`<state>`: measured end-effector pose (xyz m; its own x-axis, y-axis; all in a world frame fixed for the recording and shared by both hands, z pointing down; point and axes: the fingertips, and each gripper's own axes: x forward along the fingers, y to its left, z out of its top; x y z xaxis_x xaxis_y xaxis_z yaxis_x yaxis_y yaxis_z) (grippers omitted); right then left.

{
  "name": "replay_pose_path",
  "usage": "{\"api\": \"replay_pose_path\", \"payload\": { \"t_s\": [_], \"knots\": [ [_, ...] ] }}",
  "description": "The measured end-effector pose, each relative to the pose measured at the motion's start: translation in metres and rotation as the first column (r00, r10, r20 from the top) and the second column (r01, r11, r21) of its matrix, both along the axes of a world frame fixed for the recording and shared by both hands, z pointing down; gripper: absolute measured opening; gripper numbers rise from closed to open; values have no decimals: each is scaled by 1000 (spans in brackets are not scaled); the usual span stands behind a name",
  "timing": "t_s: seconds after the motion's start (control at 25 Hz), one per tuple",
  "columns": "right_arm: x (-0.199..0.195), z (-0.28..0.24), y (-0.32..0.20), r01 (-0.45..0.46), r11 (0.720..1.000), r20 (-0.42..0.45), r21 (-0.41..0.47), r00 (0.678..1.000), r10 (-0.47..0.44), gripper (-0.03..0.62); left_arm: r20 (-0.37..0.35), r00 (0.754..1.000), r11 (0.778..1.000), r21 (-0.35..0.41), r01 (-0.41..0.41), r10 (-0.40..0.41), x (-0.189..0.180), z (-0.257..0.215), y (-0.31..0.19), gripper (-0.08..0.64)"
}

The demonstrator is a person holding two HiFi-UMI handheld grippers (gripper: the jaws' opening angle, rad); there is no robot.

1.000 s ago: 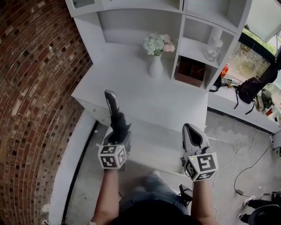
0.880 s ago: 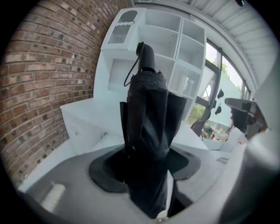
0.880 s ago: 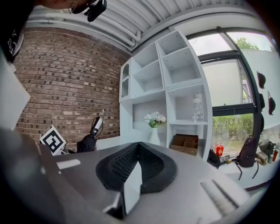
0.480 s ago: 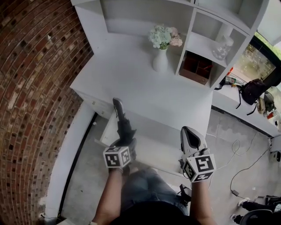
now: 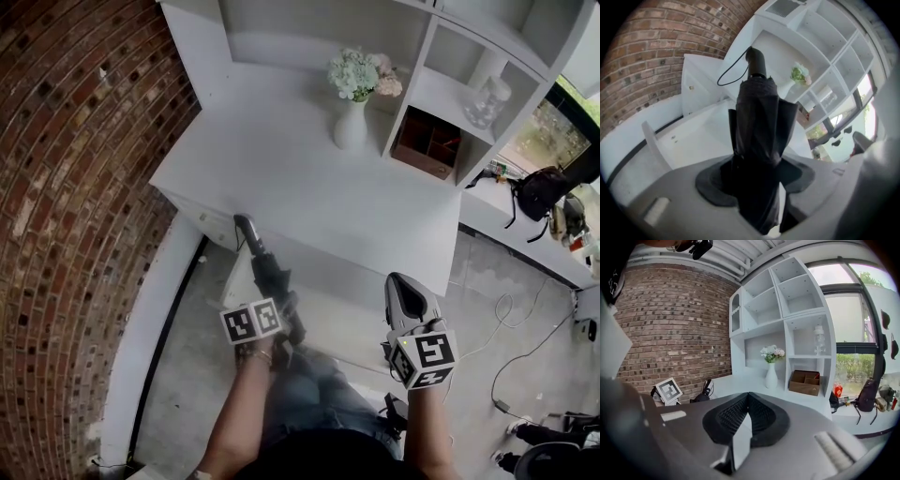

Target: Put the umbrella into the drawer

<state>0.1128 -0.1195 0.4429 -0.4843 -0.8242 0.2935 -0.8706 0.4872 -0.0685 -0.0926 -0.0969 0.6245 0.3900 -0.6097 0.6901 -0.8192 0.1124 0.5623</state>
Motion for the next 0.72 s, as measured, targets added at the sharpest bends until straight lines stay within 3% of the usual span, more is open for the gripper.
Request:
{"api": "replay_pose_path", "payload": {
  "t_s": [0.36, 0.72],
  "knots": [
    [-23, -1, -13, -4, 1000, -19, -11, 1000, 4, 0, -111, 986, 976, -194, 100, -123, -20, 31, 4, 244],
    [-34, 6, -25, -4, 999, -35, -33, 999, 3, 0, -121, 989, 932, -361, 36, -85, -12, 52, -4, 244]
  ]
}}
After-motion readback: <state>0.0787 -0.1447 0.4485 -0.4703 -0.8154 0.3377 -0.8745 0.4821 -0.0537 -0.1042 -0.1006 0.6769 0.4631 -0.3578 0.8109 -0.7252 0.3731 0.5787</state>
